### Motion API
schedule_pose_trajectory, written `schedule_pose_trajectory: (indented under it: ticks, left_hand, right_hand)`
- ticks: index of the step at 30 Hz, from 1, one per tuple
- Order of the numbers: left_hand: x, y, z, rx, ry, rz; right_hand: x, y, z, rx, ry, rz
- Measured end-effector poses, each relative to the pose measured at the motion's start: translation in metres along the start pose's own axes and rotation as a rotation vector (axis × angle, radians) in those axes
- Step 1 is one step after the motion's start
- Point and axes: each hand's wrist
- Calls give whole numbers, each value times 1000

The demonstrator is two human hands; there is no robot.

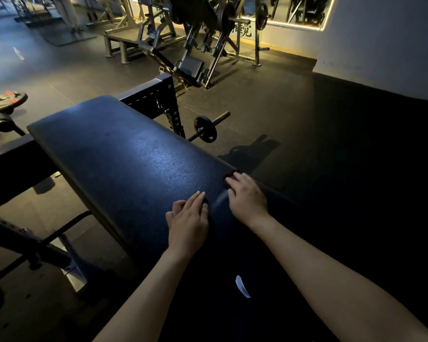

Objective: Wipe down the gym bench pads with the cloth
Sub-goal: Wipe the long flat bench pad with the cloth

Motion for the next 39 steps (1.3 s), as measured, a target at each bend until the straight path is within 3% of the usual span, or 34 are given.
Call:
schedule_pose_trajectory:
  ticks: [4,6,10,17,22,29,36,39]
  left_hand:
    - [1,27,-6,-4,-24,3]
    - [0,37,-7,-44,-21,7]
    - [-5,52,0,-100,7,36]
    - [-11,59,2,-89,37,-4]
    - [-13,61,3,-80,0,-18]
    - [-14,62,4,-73,-26,-39]
    - [-11,58,4,-138,11,-47]
    - [-6,53,5,-132,-128,-123]
  right_hand:
    - [-10,-12,9,254,77,116]
    - [-4,4,0,225,37,118]
    - [1,33,-7,-26,-6,-10]
    - [-8,35,2,161,-9,50]
    - [-6,70,0,-91,-4,-18]
    - [-22,33,13,196,47,113]
    - [-19,21,21,5,13,-33]
    - [-24,-3,32,100,77,-7]
Point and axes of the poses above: each hand's wrist, its own y-axis towards the middle knuckle, its own x-axis out of the back of the hand, z = x × y, and after that the axes turned 8 degrees about -x, right-handed
